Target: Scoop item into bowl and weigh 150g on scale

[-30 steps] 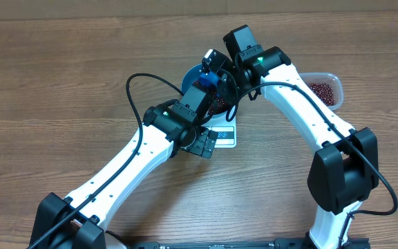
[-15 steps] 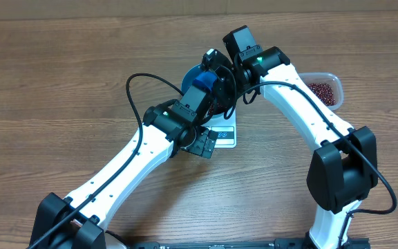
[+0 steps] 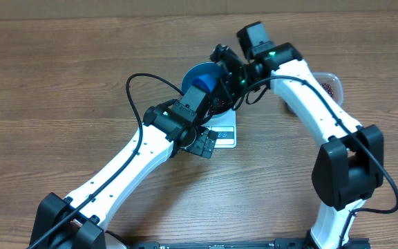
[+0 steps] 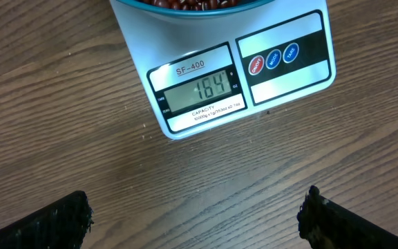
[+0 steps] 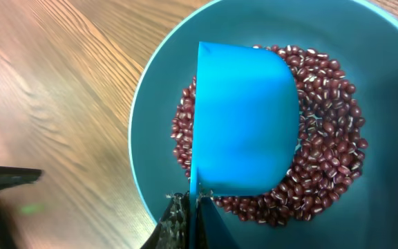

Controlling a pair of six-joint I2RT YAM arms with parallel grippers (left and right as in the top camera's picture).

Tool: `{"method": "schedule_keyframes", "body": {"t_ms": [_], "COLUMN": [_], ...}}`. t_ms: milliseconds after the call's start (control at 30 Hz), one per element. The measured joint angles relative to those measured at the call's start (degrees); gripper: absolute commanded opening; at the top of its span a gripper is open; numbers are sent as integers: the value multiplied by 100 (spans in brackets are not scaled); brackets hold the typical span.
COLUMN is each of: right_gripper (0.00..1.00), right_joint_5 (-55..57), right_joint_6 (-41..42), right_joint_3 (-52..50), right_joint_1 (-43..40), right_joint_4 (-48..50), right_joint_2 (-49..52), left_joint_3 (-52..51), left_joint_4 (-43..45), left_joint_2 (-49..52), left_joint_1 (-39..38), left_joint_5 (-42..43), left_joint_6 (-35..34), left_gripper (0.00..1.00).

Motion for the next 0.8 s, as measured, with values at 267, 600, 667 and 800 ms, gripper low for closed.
{"method": "schedule_keyframes", "body": {"t_ms": [267, 600, 667, 800], "right_gripper": [4, 4, 4, 4], "right_joint_5": [-1060, -1469, -1495, -1504], "right_joint_6": [105, 118, 116, 120], "right_joint_3": [0, 55, 160, 345], "right_joint_1": [-570, -728, -728, -728], "right_joint_4": [20, 20, 39, 72], "right_joint_2": [0, 0, 0, 0], "left_joint_3": [0, 0, 0, 0], "left_joint_4": [0, 0, 0, 0], "left_joint_2": [0, 0, 0, 0], "left_joint_1": [0, 0, 0, 0], "left_joint_5": [2, 2, 2, 2], "left_joint_6": [0, 0, 0, 0], "left_gripper": [100, 100, 100, 100]}}
